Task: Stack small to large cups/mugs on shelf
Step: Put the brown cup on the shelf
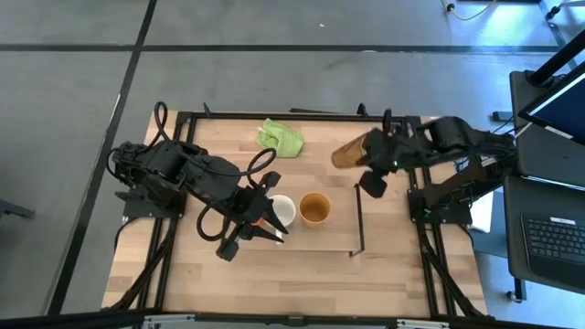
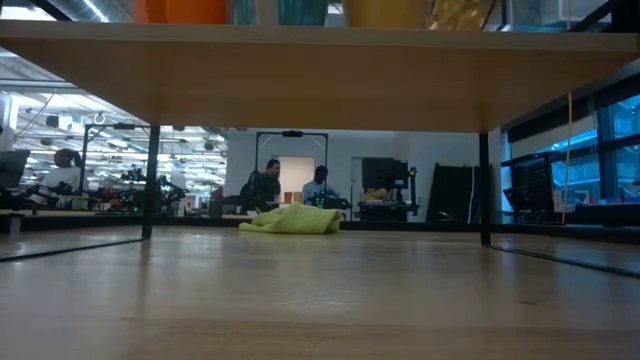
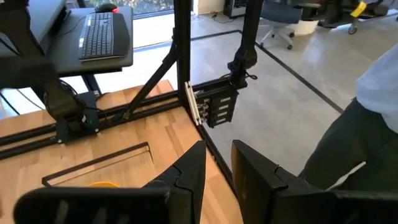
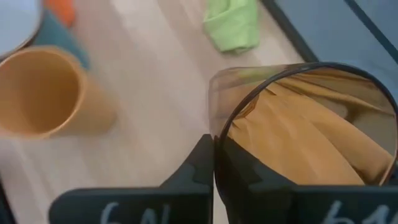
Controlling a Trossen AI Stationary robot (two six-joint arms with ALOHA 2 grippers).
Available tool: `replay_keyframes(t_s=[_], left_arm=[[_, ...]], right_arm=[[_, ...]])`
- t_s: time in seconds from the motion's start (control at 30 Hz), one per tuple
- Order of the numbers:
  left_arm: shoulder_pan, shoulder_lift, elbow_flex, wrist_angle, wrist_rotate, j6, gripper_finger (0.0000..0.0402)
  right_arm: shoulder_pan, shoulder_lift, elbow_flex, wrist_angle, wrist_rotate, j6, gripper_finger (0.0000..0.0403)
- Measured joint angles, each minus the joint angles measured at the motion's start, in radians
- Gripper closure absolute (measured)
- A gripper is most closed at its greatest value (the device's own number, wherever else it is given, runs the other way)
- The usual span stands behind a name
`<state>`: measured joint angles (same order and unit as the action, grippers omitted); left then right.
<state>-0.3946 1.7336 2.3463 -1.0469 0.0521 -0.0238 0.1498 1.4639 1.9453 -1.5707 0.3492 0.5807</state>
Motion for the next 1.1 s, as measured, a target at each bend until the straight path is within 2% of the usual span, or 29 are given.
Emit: replay_keyframes(t_s=[0.3, 0.4, 1.1], left_arm=[[-0.008, 0.0, 0.0, -0.004, 0.0, -0.028, 0.0331], [-0.008, 0.0, 0.0, -0.022, 0.0, -0.043, 0.0331], [0.02, 0.0, 0.0, -0.045, -0.011, -0.026, 0.0331]], right_arm=[[0.189, 0.001, -0.059, -0.002, 0.0, 0.05, 0.0393], [0.243, 0.001, -0.063, -0.002, 0.031, 0.067, 0.0393], [0.471, 0.001, -0.064, 0.0, 0.01, 0.307, 0.0389]])
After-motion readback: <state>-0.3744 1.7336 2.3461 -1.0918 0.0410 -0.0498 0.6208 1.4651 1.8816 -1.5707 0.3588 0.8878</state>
